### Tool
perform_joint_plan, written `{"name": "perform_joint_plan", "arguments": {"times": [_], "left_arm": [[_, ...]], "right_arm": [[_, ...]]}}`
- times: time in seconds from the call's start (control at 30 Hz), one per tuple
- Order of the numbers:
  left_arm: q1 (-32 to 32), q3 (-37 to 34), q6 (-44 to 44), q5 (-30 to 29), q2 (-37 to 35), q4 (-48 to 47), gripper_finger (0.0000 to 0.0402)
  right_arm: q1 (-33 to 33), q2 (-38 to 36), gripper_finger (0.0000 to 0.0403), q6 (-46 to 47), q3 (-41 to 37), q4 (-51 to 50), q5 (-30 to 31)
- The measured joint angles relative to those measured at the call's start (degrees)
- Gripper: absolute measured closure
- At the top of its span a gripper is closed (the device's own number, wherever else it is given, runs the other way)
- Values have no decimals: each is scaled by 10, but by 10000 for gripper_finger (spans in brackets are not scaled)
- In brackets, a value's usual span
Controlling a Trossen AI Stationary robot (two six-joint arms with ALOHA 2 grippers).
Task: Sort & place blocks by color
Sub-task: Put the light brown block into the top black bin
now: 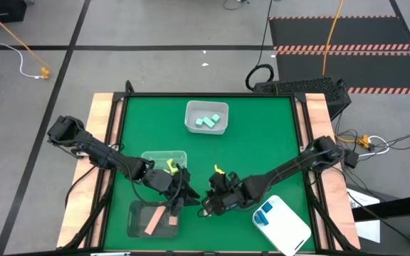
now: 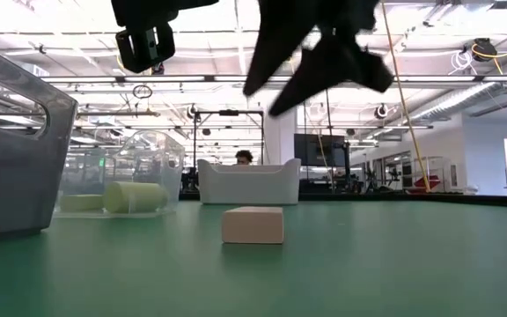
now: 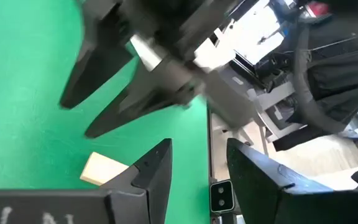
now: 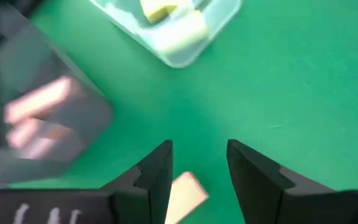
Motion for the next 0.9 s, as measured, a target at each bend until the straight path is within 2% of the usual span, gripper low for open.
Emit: {"name": "perform_joint_plan", "arguments": {"times": [0.13,0.27,0.37,0.5,0.7,0.9], "left_arm": [[0,0,-6,0,0,0,250],[-1,0,-19,0,0,-1,250],[-7,0,-34,-1,0,-1,250],[-18,0,-53,-1,0,-1,250],[-39,0,-79,-1,0,-1,250],[-75,0,-77,11,0,-4,250]], "right_arm": [[0,-21,265,6,0,22,-21],[-11,-27,261,-68,1,30,-55],[-23,-27,242,-145,1,-4,-117],[-26,-27,202,-242,1,-52,-122],[-8,-27,156,-484,1,12,-153],[9,-7,150,-812,2,43,-167]]}}
